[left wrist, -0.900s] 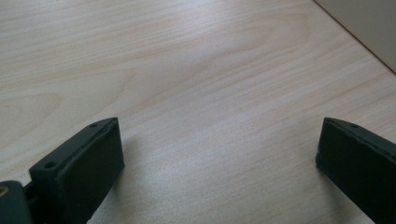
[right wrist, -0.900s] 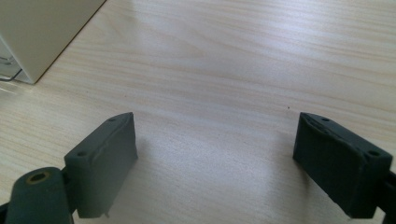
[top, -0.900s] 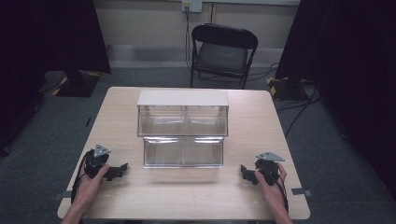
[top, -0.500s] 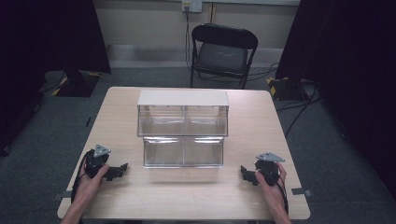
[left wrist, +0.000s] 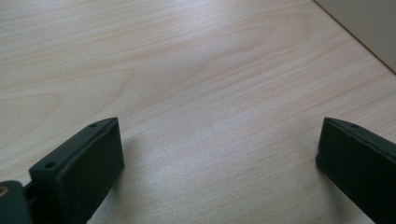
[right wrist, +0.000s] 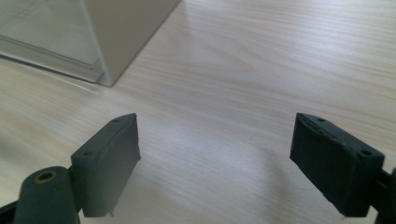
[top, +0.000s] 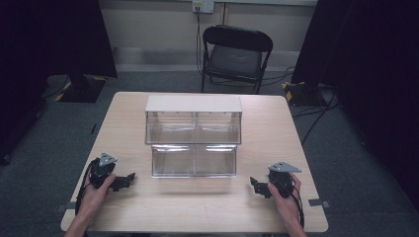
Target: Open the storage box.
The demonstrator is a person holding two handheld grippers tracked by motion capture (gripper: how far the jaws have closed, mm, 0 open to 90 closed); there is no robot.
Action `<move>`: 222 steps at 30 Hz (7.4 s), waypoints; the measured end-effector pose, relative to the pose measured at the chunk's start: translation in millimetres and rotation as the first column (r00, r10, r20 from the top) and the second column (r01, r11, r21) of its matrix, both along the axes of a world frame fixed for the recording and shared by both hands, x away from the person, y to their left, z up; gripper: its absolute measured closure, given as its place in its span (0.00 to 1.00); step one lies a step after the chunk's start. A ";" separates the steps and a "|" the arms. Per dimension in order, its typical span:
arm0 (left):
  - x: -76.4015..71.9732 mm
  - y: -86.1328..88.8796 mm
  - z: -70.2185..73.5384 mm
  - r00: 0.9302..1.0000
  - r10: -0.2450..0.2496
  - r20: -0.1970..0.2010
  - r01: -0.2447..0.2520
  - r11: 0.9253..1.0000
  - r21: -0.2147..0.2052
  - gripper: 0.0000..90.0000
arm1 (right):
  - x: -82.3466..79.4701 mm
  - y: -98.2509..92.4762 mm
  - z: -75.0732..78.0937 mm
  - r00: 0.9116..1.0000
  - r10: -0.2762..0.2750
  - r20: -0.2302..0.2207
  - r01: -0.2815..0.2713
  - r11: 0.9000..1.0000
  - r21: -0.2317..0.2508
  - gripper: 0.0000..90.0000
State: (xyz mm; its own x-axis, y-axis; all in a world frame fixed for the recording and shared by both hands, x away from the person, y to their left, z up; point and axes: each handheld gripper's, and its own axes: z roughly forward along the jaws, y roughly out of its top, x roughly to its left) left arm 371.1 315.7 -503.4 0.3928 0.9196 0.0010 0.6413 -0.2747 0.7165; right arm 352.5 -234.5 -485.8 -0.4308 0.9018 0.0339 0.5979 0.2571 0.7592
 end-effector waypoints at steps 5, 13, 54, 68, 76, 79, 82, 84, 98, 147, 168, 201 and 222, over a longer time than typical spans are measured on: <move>0.0 0.0 0.0 1.000 0.000 0.000 0.000 1.000 0.001 0.00 | -3.5 8.4 3.0 0.999 0.034 0.010 -0.034 0.999 0.003 0.16; 0.0 0.0 0.0 1.000 0.001 0.001 -0.001 1.000 0.001 0.00 | -8.4 20.2 6.5 0.995 0.092 0.023 -0.093 0.995 0.026 0.16; 0.0 0.0 0.0 1.000 0.001 0.000 -0.001 1.000 0.001 0.00 | -4.6 49.8 22.9 0.982 0.168 0.081 -0.175 0.981 0.086 0.15; 0.0 0.0 0.0 1.000 0.001 0.000 -0.001 1.000 0.001 0.00 | -5.9 50.2 23.7 0.980 0.178 0.092 -0.186 0.979 0.087 0.15; 0.0 -0.1 0.0 1.000 0.001 0.000 -0.001 1.000 0.001 0.00 | -7.2 50.8 24.2 0.979 0.177 0.098 -0.185 0.980 0.077 0.16; 0.0 0.0 0.1 1.000 0.002 0.000 -0.002 1.000 0.002 0.00 | -7.5 50.8 24.4 0.979 0.176 0.099 -0.184 0.980 0.074 0.16; 0.0 0.0 0.1 1.000 0.001 0.000 -0.001 1.000 0.001 0.00 | -7.7 50.8 24.4 0.980 0.173 0.097 -0.181 0.981 0.077 0.16; 0.0 0.0 0.1 1.000 0.001 0.000 -0.001 1.000 0.001 0.00 | -8.0 51.0 24.7 0.980 0.175 0.100 -0.182 0.981 0.072 0.16; 0.0 0.0 0.0 1.000 0.001 0.001 -0.001 1.000 0.001 0.00 | -9.7 49.3 26.1 0.978 0.179 0.103 -0.188 0.979 0.084 0.16; 0.0 0.0 0.0 1.000 0.001 0.000 -0.001 1.000 0.001 0.00 | -12.2 48.3 40.7 0.965 0.206 0.163 -0.229 0.963 0.141 0.16; -0.1 0.0 0.1 1.000 0.002 0.000 -0.002 1.000 0.001 0.00 | -9.3 52.0 42.5 0.967 0.193 0.166 -0.221 0.961 0.166 0.16; -0.2 -0.2 -0.1 1.000 0.003 0.000 -0.003 1.000 -0.003 0.00 | -6.3 61.6 52.3 0.965 0.203 0.165 -0.231 0.957 0.174 0.15; -0.3 -0.3 -0.2 1.000 0.005 0.000 -0.005 1.000 -0.004 0.00 | -1.9 66.2 57.9 0.959 0.219 0.179 -0.251 0.950 0.184 0.15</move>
State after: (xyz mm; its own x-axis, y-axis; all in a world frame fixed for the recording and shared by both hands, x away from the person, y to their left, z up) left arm 370.8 315.4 -503.6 0.3886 0.9214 -0.0024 0.6423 -0.2691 0.7176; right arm 350.6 -168.3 -427.8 -0.6444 0.7551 0.1212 0.4099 0.2072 0.8883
